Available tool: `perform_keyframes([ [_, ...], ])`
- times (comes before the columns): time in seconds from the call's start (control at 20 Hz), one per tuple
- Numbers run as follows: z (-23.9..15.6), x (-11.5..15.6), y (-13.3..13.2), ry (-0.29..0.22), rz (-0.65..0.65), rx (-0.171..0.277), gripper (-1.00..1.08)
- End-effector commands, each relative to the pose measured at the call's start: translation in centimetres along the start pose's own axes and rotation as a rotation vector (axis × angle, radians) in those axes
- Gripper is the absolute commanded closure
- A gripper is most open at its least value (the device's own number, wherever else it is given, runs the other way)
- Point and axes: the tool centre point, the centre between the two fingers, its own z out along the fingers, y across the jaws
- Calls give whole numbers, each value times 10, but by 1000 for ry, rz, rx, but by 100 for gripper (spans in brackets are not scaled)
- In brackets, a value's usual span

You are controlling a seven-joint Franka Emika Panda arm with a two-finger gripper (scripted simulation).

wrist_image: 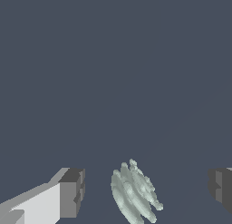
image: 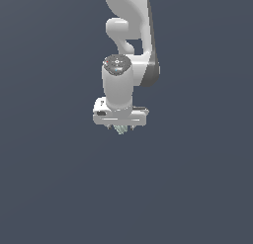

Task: Pick up the object and move it to a goal position.

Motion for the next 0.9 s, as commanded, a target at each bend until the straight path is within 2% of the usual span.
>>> perform_keyframes([
  [0.0,0,0,0,0,0,0,-92],
  [0.45,-7,1,13,9,-25,-5,-92],
  [0.85,-7,1,13,9,-27,-5,-92],
])
